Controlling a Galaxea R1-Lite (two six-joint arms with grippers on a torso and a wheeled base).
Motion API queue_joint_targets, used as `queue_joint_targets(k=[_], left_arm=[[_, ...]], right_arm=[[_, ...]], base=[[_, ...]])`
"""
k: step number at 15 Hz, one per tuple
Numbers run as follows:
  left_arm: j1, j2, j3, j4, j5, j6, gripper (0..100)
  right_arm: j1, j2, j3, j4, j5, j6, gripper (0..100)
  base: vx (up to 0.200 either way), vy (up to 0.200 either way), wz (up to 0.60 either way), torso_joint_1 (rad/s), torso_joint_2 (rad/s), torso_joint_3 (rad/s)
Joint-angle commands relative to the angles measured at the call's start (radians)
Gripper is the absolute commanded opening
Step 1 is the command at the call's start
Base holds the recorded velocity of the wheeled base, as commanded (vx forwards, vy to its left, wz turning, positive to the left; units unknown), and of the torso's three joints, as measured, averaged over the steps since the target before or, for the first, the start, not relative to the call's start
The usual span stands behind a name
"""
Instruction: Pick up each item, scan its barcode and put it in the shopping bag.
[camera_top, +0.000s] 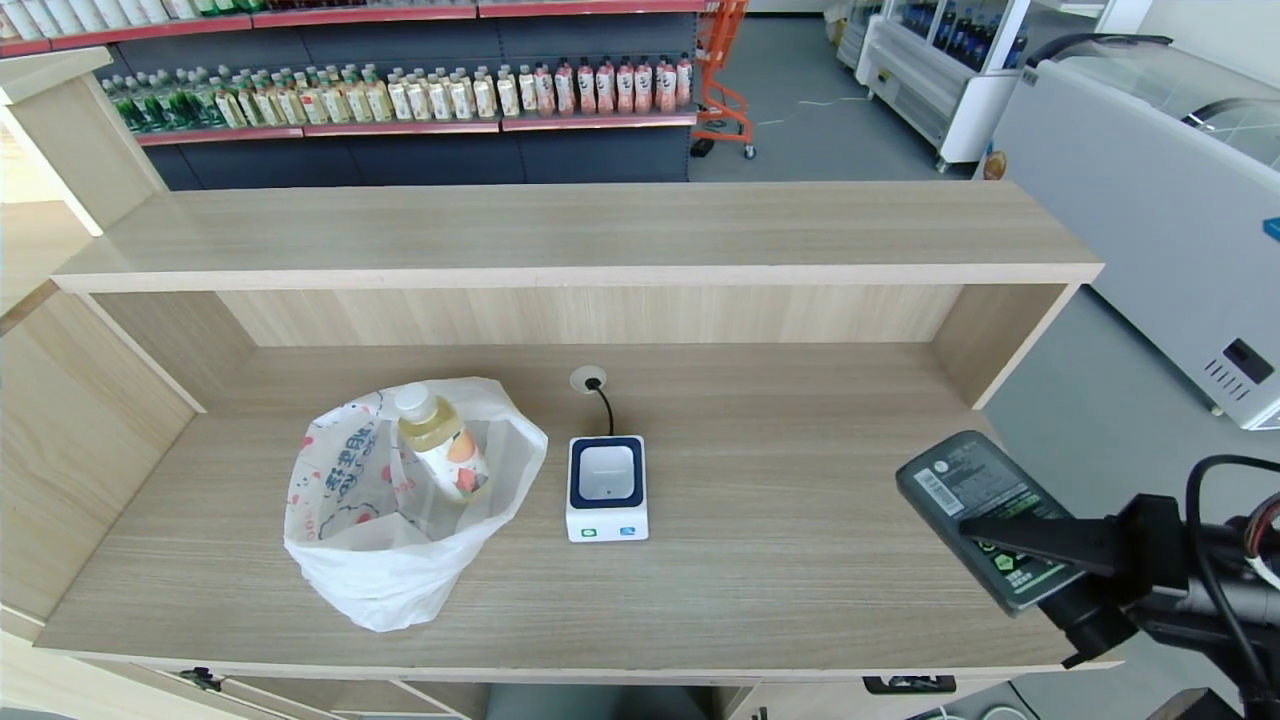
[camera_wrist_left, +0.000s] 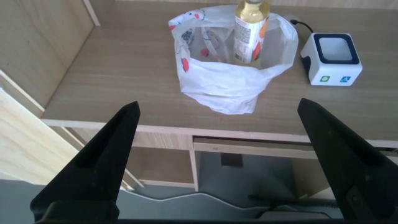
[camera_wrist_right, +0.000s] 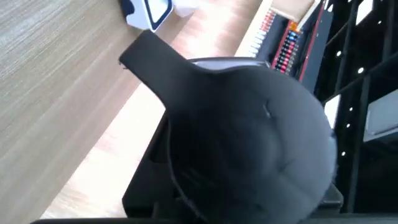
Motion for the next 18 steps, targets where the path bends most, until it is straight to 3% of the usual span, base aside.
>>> queue_joint_targets(k=[1,5,9,11,14,18], left_arm=[[0.000,0.000,0.000,0.000,0.000,-0.001,100],[0.000,0.000,0.000,0.000,0.000,-0.001,100],[0.000,0.000,0.000,0.000,0.002,-0.001,100],[0.000,0.000,0.000,0.000,0.000,-0.001,100],[0.000,0.000,0.000,0.000,0.000,-0.001,100],[0.000,0.000,0.000,0.000,0.000,-0.001,100]], right_arm=[[0.070,0.007,-0.005,0.000,0.049,-0.036,0],[0.089,0.050,-0.024,0.000,0.173,-0.171,0],[0.169,0.101,-0.018,0.011,0.184,-0.305,0],[0.218,0.110,-0.028,0.009,0.184,-0.303,0],[0.379,0.147,-0.053,0.003,0.184,-0.294,0],[0.412,0.147,-0.042,0.012,0.182,-0.288,0]], base=[[0.000,0.000,0.00,0.000,0.00,0.000],[0.000,0.000,0.00,0.000,0.00,0.000],[0.000,0.000,0.00,0.000,0.00,0.000],[0.000,0.000,0.00,0.000,0.00,0.000],[0.000,0.000,0.00,0.000,0.00,0.000],[0.000,0.000,0.00,0.000,0.00,0.000]])
